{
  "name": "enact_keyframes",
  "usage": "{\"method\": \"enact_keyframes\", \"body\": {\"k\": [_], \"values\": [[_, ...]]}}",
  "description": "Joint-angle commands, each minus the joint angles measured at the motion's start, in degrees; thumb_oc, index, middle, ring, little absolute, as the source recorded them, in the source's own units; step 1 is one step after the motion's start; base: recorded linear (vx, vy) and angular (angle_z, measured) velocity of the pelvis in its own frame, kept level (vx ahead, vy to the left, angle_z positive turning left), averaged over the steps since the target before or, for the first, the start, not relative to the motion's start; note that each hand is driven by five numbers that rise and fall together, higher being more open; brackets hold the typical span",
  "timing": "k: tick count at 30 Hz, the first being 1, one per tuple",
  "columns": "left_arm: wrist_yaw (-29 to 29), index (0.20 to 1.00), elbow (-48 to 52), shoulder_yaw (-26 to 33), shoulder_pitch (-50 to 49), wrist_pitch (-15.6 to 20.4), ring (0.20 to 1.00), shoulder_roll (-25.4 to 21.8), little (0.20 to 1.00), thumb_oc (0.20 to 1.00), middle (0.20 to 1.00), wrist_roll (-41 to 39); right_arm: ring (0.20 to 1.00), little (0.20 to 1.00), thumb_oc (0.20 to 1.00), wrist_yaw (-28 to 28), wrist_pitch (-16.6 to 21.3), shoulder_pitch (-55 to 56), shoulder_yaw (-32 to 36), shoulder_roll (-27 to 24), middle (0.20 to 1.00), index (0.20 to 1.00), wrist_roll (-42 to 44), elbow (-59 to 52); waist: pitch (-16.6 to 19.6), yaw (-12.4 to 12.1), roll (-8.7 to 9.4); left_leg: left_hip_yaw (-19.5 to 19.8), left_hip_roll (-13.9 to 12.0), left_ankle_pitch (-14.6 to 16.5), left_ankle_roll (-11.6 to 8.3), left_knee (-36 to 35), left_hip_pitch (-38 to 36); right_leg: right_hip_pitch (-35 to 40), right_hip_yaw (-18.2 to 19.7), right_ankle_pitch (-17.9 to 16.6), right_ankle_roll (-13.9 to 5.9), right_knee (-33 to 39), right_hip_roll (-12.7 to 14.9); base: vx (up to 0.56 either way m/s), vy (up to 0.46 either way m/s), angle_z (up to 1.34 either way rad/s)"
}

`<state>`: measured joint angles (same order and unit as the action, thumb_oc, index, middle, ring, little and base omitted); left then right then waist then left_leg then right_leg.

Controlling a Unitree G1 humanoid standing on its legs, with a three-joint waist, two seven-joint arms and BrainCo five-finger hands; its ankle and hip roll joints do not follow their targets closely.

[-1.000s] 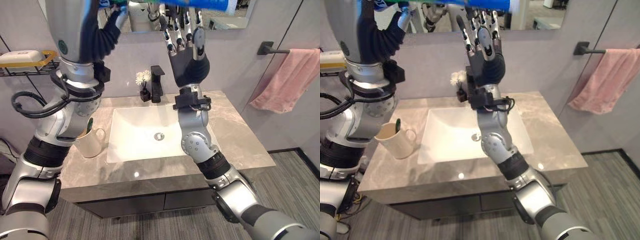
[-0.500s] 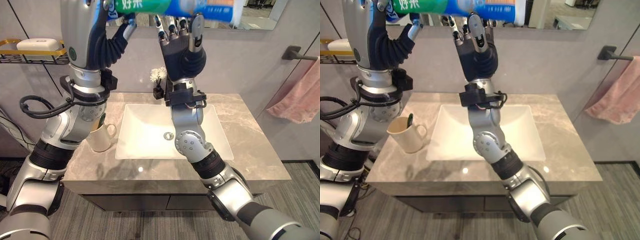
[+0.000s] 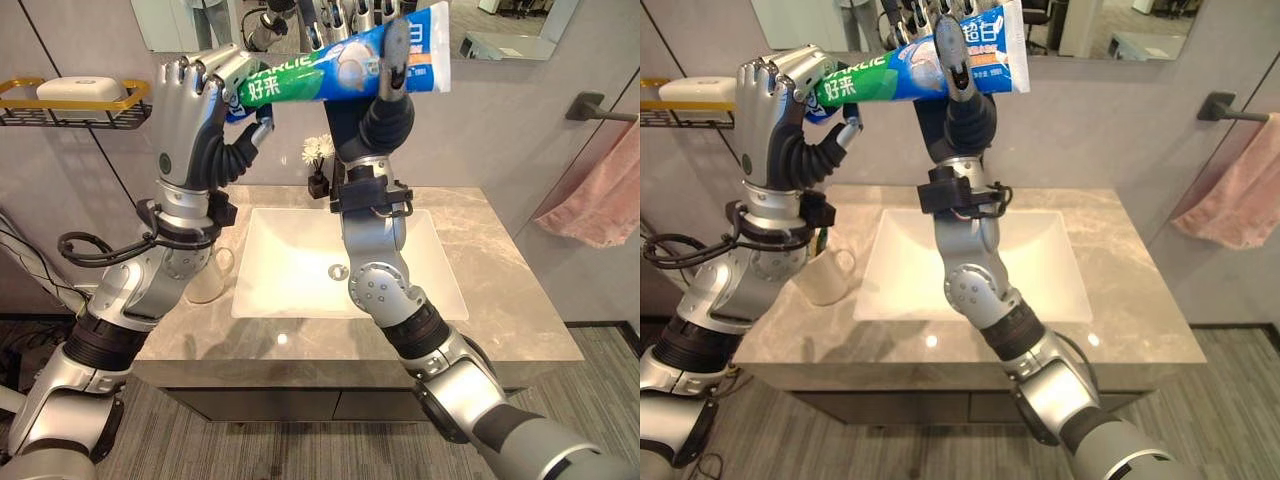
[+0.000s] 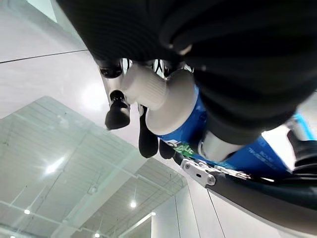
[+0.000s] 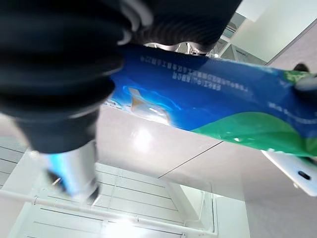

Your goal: Put brush and paste in cup on sink, flatten towel.

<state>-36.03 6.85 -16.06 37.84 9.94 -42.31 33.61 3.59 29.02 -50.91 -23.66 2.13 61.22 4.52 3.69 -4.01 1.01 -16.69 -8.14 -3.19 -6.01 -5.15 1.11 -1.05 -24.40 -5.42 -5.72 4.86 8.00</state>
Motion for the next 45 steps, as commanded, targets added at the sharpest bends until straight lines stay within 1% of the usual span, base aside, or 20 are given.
{"method": "enact_keyframes", "body": {"k": [1, 2, 9, 10, 11, 12, 13, 14, 15, 21, 27, 28, 29, 30, 35, 37, 39, 43, 44, 45], "values": [[-0.12, 0.2, 0.75, 2.61, 4.07, 0.97, 0.2, -2.84, 0.2, 0.2, 0.2, -3.03, 0.266, 0.266, 0.266, -0.18, 2.49, -4.89, 1.77, 2.36, 0.266, 0.266, 0.6, -0.52, 0.05, 0.14, 2.45, 0.93, -2.67, 0.34, -0.93, 0.15, -0.3, 2.06, 2.09, 0.9, -4.83, 0.14, 6.63, 0.0, 0.0, 0.0], [-0.18, 0.2, 0.86, 2.2, 4.59, 0.9, 0.2, -2.35, 0.2, 0.2, 0.2, -3.08, 0.2, 0.2, 0.2, 0.28, 2.56, -4.63, 1.4, 2.94, 0.2, 0.2, 0.38, -0.08, 0.04, 0.19, 2.42, 0.96, -2.72, 0.31, -0.94, 0.15, -0.27, 2.02, 2.07, 0.95, -4.79, 0.14, 6.55, 0.0, 0.0, 0.0], [-0.53, 0.213, 1.33, 2.52, 4.07, 0.39, 0.213, -1.35, 0.213, 0.213, 0.213, -3.31, 0.2, 0.2, 0.2, 1.76, 3.1, -3.53, 2.06, 3.63, 0.2, 0.2, -0.05, 0.2, 0.04, 0.17, 2.44, 0.9, -2.99, 0.25, -1.03, 0.15, -0.42, 2.12, 2.03, 1.07, -4.64, 0.14, 6.4, 0.0, 0.0, 0.0], [-0.52, 0.395, 1.38, 2.55, 4.0, 0.37, 0.395, -1.34, 0.395, 0.395, 0.395, -3.31, 0.2, 0.2, 0.2, 1.87, 3.09, -3.47, 2.03, 3.64, 0.2, 0.2, -0.14, 0.13, 0.06, 0.19, 2.42, 0.91, -3.0, 0.25, -1.03, 0.15, -0.42, 2.14, 2.01, 1.07, -4.63, 0.14, 6.39, 0.0, 0.0, 0.0], [-0.77, 0.511, 1.75, 3.14, 3.36, 0.25, 0.511, -1.07, 0.511, 0.511, 0.511, -3.35, 0.2, 0.2, 0.2, 2.89, 3.68, -3.08, 2.89, 3.75, 0.2, 0.2, -0.59, 0.07, 0.13, 0.02, 2.35, 1.08, -3.03, 0.24, -1.07, 0.15, -0.37, 2.27, 1.84, 1.17, -4.6, 0.14, 6.35, 0.0, 0.0, 0.0], [-0.93, 0.558, 1.83, 3.37, 2.99, 0.21, 0.558, -0.79, 0.558, 0.558, 0.558, -3.48, 0.2, 0.2, 0.2, 3.51, 3.9, -2.68, 3.26, 3.88, 0.2, 0.2, -0.86, 0.27, 0.07, -0.13, 2.3, 1.23, -3.1, 0.55, -1.18, 0.15, -0.58, 2.63, 1.78, 1.46, -4.68, 0.14, 6.28, 0.0, 0.0, 0.0], [-0.92, 0.573, 1.88, 3.41, 2.96, 0.2, 0.573, -0.77, 0.573, 0.573, 0.573, -3.47, 0.2, 0.2, 0.2, 3.59, 3.89, -2.67, 3.23, 3.87, 0.2, 0.2, -0.93, 0.22, 0.05, -0.1, 2.31, 1.25, -3.05, 0.28, -1.1, 0.15, -0.42, 2.5, 1.75, 1.25, -4.59, 0.14, 6.32, -0.01, -0.009, 0.04], [-1.34, 0.768, 2.47, 4.08, 2.2, 0.01, 0.768, -0.41, 0.768, 0.768, 0.768, -3.62, 0.2, 0.2, 0.2, 4.68, 4.4, -2.27, 4.19, 4.03, 0.2, 0.2, -1.22, 0.38, 0.09, -0.36, 2.29, 1.46, -3.03, 0.23, -1.08, 0.15, -0.21, 2.55, 1.37, 1.23, -4.53, 0.14, 6.37, -0.04, -0.007, 0.05], [-1.75, 1.0, 3.47, 5.04, 0.98, -0.23, 1.0, 0.08, 1.0, 1.0, 1.0, -3.79, 0.2, 0.2, 0.2, 6.47, 4.84, -1.41, 4.92, 4.11, 0.2, 0.2, -2.33, 0.49, -0.11, -0.63, 2.2, 1.93, -2.99, 0.18, -1.09, 0.15, -0.03, 2.78, 1.0, 1.29, -4.49, 0.14, 6.42, -0.02, -0.007, 0.07], [-3.26, 1.0, 5.87, 7.79, -1.65, -0.74, 1.0, 1.13, 1.0, 1.0, 1.0, -3.34, 0.2, 0.2, 0.2, 9.1, 5.29, -0.29, 6.13, 3.26, 0.2, 0.2, -4.82, -0.06, -0.27, -1.46, 2.09, 2.74, -2.84, 0.12, -1.21, 0.15, 0.3, 3.39, 0.05, 1.53, -4.42, 0.14, 6.45, 0.0, -0.007, 0.13], [-5.39, 1.0, 8.55, 14.63, -9.79, 0.46, 1.0, -0.64, 1.0, 1.0, 1.0, -3.72, 0.2, 0.2, 0.2, 11.15, 5.79, 0.38, 6.97, 1.18, 0.2, 0.2, -7.39, 0.07, -0.73, -3.28, 2.13, 4.28, -2.73, 0.1, -1.45, 0.15, 0.58, 4.45, -1.45, 2.1, -4.37, 0.14, 6.5, -0.01, -0.009, 0.16], [-5.95, 1.0, 8.44, 18.52, -15.66, 0.74, 1.0, -1.17, 1.0, 1.0, 1.0, -4.66, 0.2, 0.2, 0.2, 12.26, 5.15, 0.52, 7.39, -0.58, 0.2, 0.2, -9.13, 0.32, -1.01, -4.57, 2.44, 4.75, -2.65, -0.03, -1.41, 0.15, 0.76, 4.69, -1.88, 2.14, -4.3, 0.14, 6.52, -0.01, -0.007, 0.16], [-5.76, 1.0, 8.9, 19.1, -16.39, 0.74, 1.0, -1.07, 1.0, 1.0, 1.0, -4.72, 0.2, 0.2, 0.2, 12.41, 5.08, 0.73, 7.06, -0.42, 0.2, 0.2, -9.27, 0.2, -0.87, -4.29, 2.28, 4.77, -2.64, -0.03, -1.41, 0.15, 0.74, 4.73, -1.91, 2.14, -4.31, 0.14, 6.52, -0.01, -0.01, 0.13], [-6.23, 1.0, 8.17, 23.08, -22.39, 1.19, 1.0, -0.83, 1.0, 1.0, 1.0, -6.42, 0.2, 0.2, 0.2, 12.89, 4.62, 0.55, 7.66, -1.17, 0.2, 0.2, -10.16, 0.72, -1.0, -5.61, 2.5, 5.19, -2.49, -0.11, -1.35, 0.15, 0.97, 5.0, -2.37, 2.13, -4.34, 0.14, 6.67, -0.01, -0.005, 0.13], [-5.12, 1.0, 0.85, 28.67, -36.1, 1.32, 1.0, 0.74, 1.0, 1.0, 1.0, -11.83, 0.2, 0.2, 0.2, 14.51, 3.05, 1.09, 8.88, -5.55, 0.2, 0.2, -14.2, 0.64, -1.69, -8.22, 2.86, 6.49, -1.92, -0.4, -1.16, 0.15, 1.66, 5.54, -3.73, 2.06, -4.47, 0.14, 6.92, -0.01, 0.003, 0.17], [-3.06, 1.0, -10.41, 29.78, -42.19, -0.58, 1.0, -0.44, 1.0, 1.0, 1.0, -13.86, 0.2, 0.2, 0.2, 14.51, 1.03, 1.03, 8.07, -7.71, 0.2, 0.2, -16.59, 0.77, -1.99, -9.42, 3.01, 7.17, -1.57, -0.58, -0.96, 0.15, 2.19, 5.55, -4.38, 1.86, -4.61, 0.14, 7.09, -0.02, 0.026, 0.22], [-2.05, 1.0, -25.65, 27.04, -42.25, -3.59, 1.0, 1.7, 1.0, 1.0, 1.0, -18.17, 0.2, 0.2, 0.2, 13.55, -0.62, 0.11, 6.6, -8.36, 0.2, 0.2, -17.18, 1.85, -2.13, -9.7, 3.36, 7.16, -1.3, -0.76, -0.77, 0.15, 2.43, 5.4, -4.45, 1.66, -4.7, 0.14, 7.26, -0.02, 0.027, 0.15], [1.82, 1.0, -47.39, 21.6, -40.01, -4.36, 1.0, 6.59, 1.0, 1.0, 1.0, -25.98, 0.2, 0.2, 0.2, 12.29, -2.34, -2.22, 4.53, -8.69, 0.2, 0.2, -18.36, 3.91, -2.4, -9.8, 4.03, 6.9, -1.17, -0.87, -0.54, 0.15, 2.77, 5.03, -4.41, 1.31, -4.84, 0.14, 7.43, -0.01, 0.016, 0.06], [1.81, 1.0, -47.43, 21.56, -39.96, -4.34, 1.0, 6.59, 1.0, 1.0, 1.0, -25.99, 0.2, 0.2, 0.2, 12.29, -2.34, -2.22, 4.55, -8.71, 0.2, 0.2, -18.35, 3.91, -2.41, -9.83, 4.03, 6.89, -1.17, -0.87, -0.54, 0.15, 2.77, 5.03, -4.4, 1.31, -4.84, 0.14, 7.43, -0.02, 0.054, 0.03], [8.23, 1.0, -64.47, 15.81, -39.1, -6.19, 1.0, 11.21, 1.0, 1.0, 1.0, -28.8, 0.2, 0.2, 0.2, 12.19, -3.64, -4.97, 3.15, -8.06, 0.2, 0.2, -20.98, 6.51, -2.56, -9.25, 4.3, 6.78, -1.02, -0.97, -0.32, 0.15, 2.93, 4.83, -4.19, 0.93, -4.92, 0.14, 7.53, -0.02, 0.072, -0.01]]}}
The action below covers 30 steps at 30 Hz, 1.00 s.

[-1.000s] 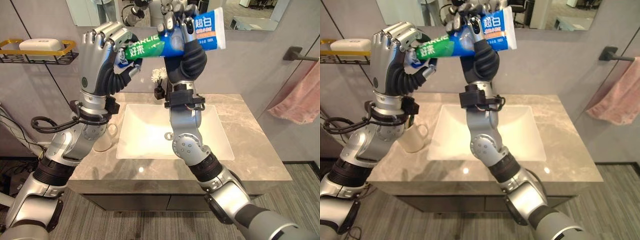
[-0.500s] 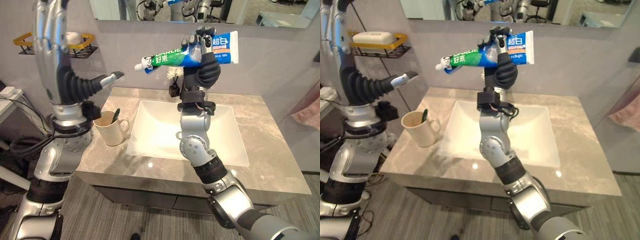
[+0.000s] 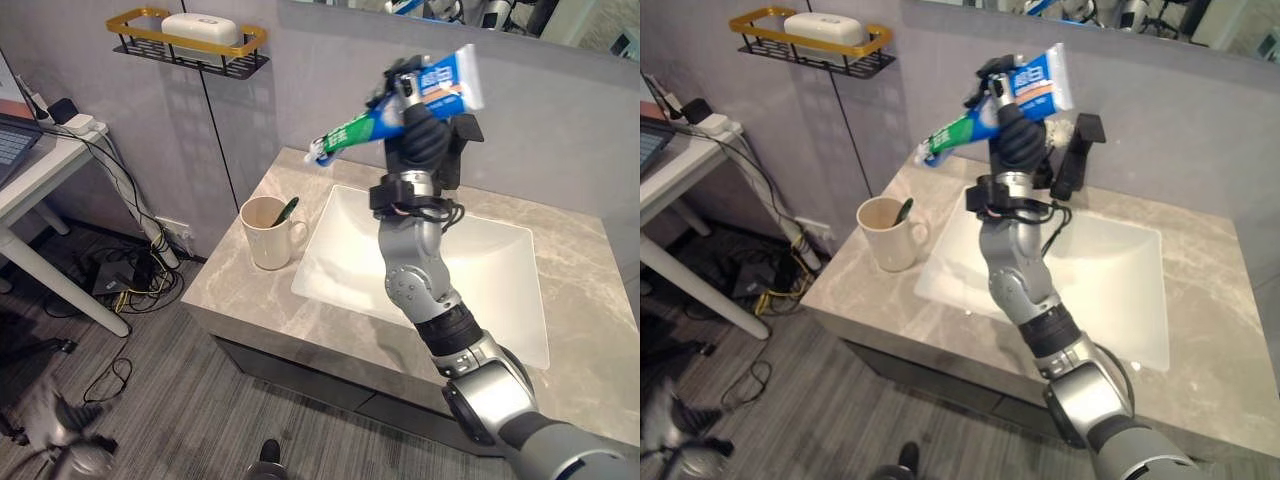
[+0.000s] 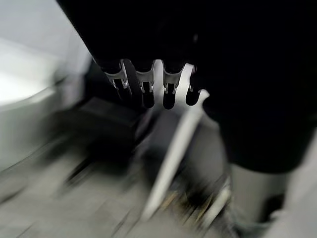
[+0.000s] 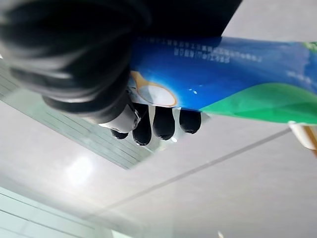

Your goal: Put brush and paste in cup on sink, flatten towel.

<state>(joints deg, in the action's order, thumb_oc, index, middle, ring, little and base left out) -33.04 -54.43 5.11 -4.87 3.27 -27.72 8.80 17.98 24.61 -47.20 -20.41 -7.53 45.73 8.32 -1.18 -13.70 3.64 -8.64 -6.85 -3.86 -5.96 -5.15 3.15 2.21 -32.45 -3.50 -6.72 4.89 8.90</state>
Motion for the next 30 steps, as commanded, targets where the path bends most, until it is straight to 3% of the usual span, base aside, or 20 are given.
{"method": "enact_keyframes", "body": {"k": [1, 3, 6, 12, 18, 30], "values": [[7.49, 1.0, -10.27, -6.87, 4.37, -0.04, 1.0, -0.45, 1.0, 1.0, 1.0, -6.3, 0.2, 0.2, 0.2, -1.54, 0.25, -10.01, -1.38, 2.02, 0.2, 0.2, -6.68, 4.3, 2.22, 1.01, 1.94, -1.44, -2.29, -0.27, -0.28, 0.15, 0.91, 1.43, 4.04, -1.15, -3.9, 0.11, 6.68, -0.02, 0.107, -0.06], [14.01, 1.0, -21.17, -8.54, 4.16, -2.17, 1.0, 6.51, 1.0, 1.0, 1.0, -11.3, 0.2, 0.2, 0.2, -1.65, -1.0, -13.06, -2.97, 3.54, 0.2, 0.2, -7.88, 6.85, 2.28, 2.17, 2.63, -2.03, -2.28, -0.05, 0.0, 0.15, 0.8, 0.7, 5.12, -1.58, -3.88, 0.11, 6.72, 0.0, 0.083, -0.07], [17.22, 1.0, -24.65, -10.09, 2.82, -3.26, 1.0, 8.66, 1.0, 1.0, 1.0, -9.83, 0.2, 0.2, 0.2, -2.47, -1.95, -14.22, -3.09, 3.68, 0.2, 0.2, -7.51, 8.49, 2.25, 2.22, 3.17, -2.42, -2.25, 0.16, 0.16, 0.15, 0.71, 0.29, 5.75, -1.94, -3.9, 0.11, 6.78, 0.01, 0.052, -0.17], [19.27, 1.0, -22.75, -15.45, 2.1, -2.33, 1.0, 8.3, 1.0, 1.0, 1.0, -3.36, 0.2, 0.2, 0.2, -3.95, -3.97, -16.78, -4.75, 4.18, 0.2, 0.2, -6.88, 11.54, 2.2, 2.39, 3.75, -3.25, -2.28, 0.5, 0.35, 0.15, 0.55, -0.47, 6.6, -2.5, -4.21, 0.11, 6.78, 0.01, 0.041, -0.07], [18.38, 1.0, -20.35, -15.65, 3.43, -1.82, 1.0, 8.12, 1.0, 1.0, 1.0, -7.09, 0.2, 0.2, 0.2, -4.18, -5.51, -16.8, -6.2, 4.49, 0.2, 0.2, -6.82, 12.4, 2.03, 2.51, 4.34, -2.86, -1.97, 0.54, 0.52, 0.15, 0.99, -0.61, 6.38, -2.86, -4.42, 0.11, 7.0, 0.0, 0.018, -0.04], [18.69, 1.0, -17.71, -17.88, 3.2, -0.86, 1.0, 7.12, 1.0, 1.0, 1.0, -5.93, 0.2, 0.2, 0.2, -7.12, -7.81, -16.45, -10.49, 1.51, 0.2, 0.2, -6.65, 12.14, 1.07, 2.41, 5.35, -2.71, -1.71, 0.66, 0.56, 0.15, 1.23, -0.78, 6.14, -3.23, -4.83, 0.11, 7.17, 0.0, 0.006, 0.01]]}}
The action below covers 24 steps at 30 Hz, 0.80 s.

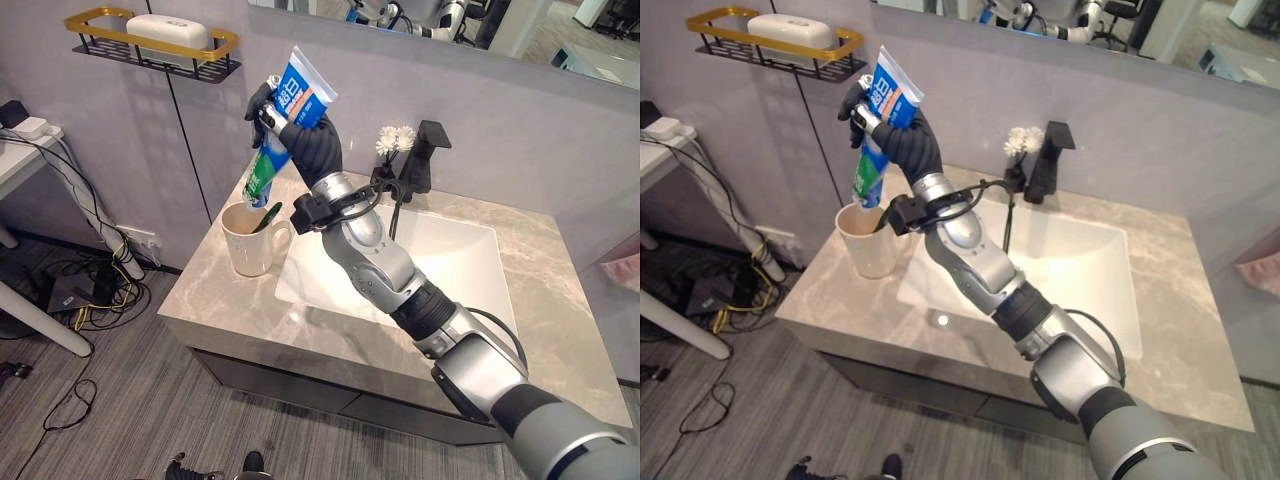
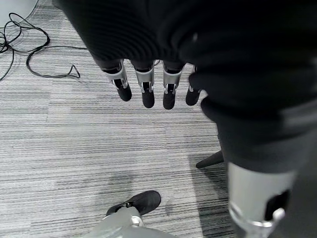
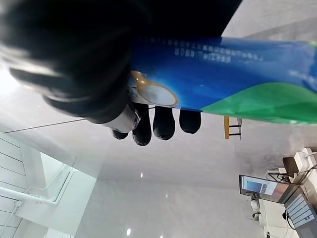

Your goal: Put brush and paste in cup on sink, flatten towel.

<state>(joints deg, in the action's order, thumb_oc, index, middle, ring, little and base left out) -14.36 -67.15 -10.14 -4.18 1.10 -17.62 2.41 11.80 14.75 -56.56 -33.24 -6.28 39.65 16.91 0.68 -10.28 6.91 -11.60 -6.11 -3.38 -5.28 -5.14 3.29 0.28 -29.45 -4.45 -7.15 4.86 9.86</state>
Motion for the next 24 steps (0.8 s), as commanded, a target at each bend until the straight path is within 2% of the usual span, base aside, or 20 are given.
{"method": "enact_keyframes", "body": {"k": [1, 9, 12, 24], "values": [[-0.02, 1.0, -5.31, -2.4, 2.28, 1.19, 1.0, -3.03, 1.0, 1.0, 1.0, 0.5, 0.2, 0.2, 0.2, -1.05, 1.98, -7.16, 2.19, 0.18, 0.2, 0.2, -0.46, 3.74, -0.86, -1.08, 2.2, 0.23, -2.44, 0.18, -0.14, 0.14, 1.12, 1.14, 3.12, -2.27, -4.43, 0.14, 6.21, 0.0, 0.0, 0.0], [0.18, 1.0, -6.11, -1.66, 1.52, 1.03, 1.0, -3.14, 1.0, 1.0, 1.0, 0.5, 0.2, 0.2, 0.2, -1.1, 1.94, -7.94, 1.95, 0.18, 0.2, 0.2, -0.39, 4.13, -1.15, -1.4, 3.11, 0.43, -2.46, 0.18, -0.09, 0.14, 1.49, 1.08, 2.88, -2.25, -4.44, 0.14, 6.15, 0.0, 0.0, 0.0], [0.11, 1.0, -5.35, -1.94, 2.24, 1.27, 1.0, -3.24, 1.0, 1.0, 1.0, -0.14, 0.2, 0.2, 0.2, -0.89, 1.79, -8.14, 1.83, 0.02, 0.2, 0.2, -1.07, 3.77, -1.65, -1.65, 4.05, 0.69, -2.5, 0.13, -0.01, 0.14, 1.9, 0.74, 2.97, -2.43, -4.55, 0.14, 6.02, 0.01, 0.002, 0.02], [-0.64, 1.0, -4.85, -2.76, 3.72, 1.4, 1.0, -3.95, 1.0, 1.0, 1.0, -0.07, 0.2, 0.2, 0.2, -0.11, 1.78, -8.9, 1.76, -1.05, 0.2, 0.2, -2.53, 4.38, -2.57, -2.18, 5.95, 1.34, -2.1, 0.19, 0.23, 0.14, 2.92, 0.32, 2.85, -3.31, -4.78, 0.14, 6.07, 0.0, 0.001, 0.01]]}}
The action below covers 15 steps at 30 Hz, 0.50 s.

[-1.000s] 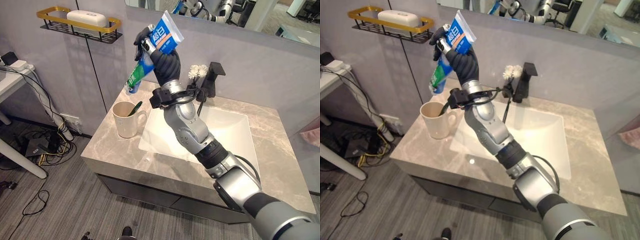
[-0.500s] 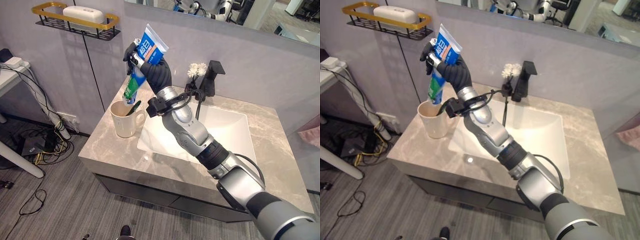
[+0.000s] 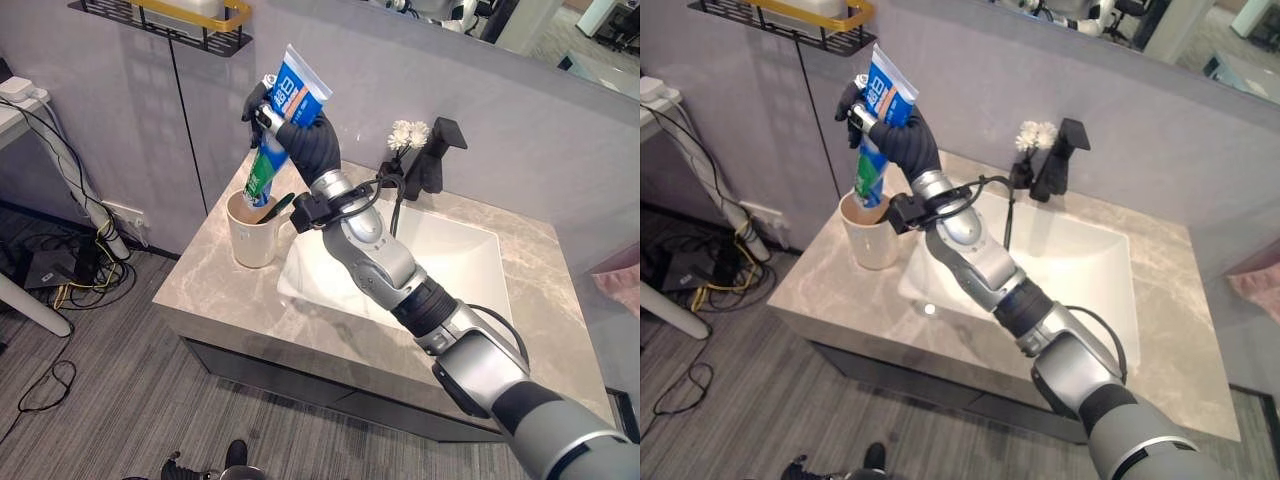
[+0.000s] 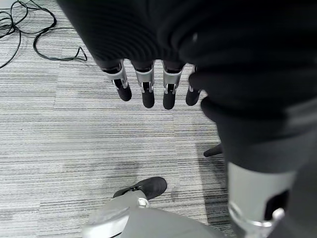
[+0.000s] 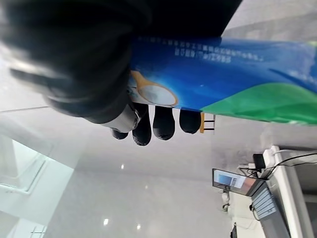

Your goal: Put brush and paste in cup on sink, flatten towel.

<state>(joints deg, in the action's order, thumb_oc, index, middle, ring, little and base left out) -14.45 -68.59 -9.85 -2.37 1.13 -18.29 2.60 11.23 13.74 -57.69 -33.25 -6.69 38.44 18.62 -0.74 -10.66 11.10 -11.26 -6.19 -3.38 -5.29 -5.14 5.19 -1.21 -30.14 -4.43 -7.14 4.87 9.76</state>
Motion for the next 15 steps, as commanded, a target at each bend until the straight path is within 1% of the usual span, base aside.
{"method": "enact_keyframes", "body": {"k": [1, 15], "values": [[-0.55, 1.0, -3.42, -3.04, 1.89, 1.39, 1.0, -3.31, 1.0, 1.0, 1.0, -0.19, 0.2, 0.2, 0.2, 0.42, 2.85, -7.72, 1.8, -0.69, 0.2, 0.2, -1.22, 2.58, -1.23, -1.85, 1.82, 1.03, -1.97, 0.23, 0.27, 0.14, 1.05, 1.78, 3.49, -3.29, -4.79, 0.13, 6.17, 0.0, 0.0, 0.0], [-1.77, 1.0, -3.75, -2.96, 2.66, 1.47, 1.0, -3.15, 1.0, 1.0, 1.0, -0.35, 0.2, 0.2, 0.2, -0.04, 3.03, -5.95, 0.09, 0.05, 0.2, 0.2, -2.86, 0.63, -1.88, -1.98, 2.85, 0.91, -1.77, 0.6, 0.42, 0.14, 1.06, 1.6, 3.43, -3.46, -4.92, 0.13, 6.12, 0.0, 0.0, 0.0]]}}
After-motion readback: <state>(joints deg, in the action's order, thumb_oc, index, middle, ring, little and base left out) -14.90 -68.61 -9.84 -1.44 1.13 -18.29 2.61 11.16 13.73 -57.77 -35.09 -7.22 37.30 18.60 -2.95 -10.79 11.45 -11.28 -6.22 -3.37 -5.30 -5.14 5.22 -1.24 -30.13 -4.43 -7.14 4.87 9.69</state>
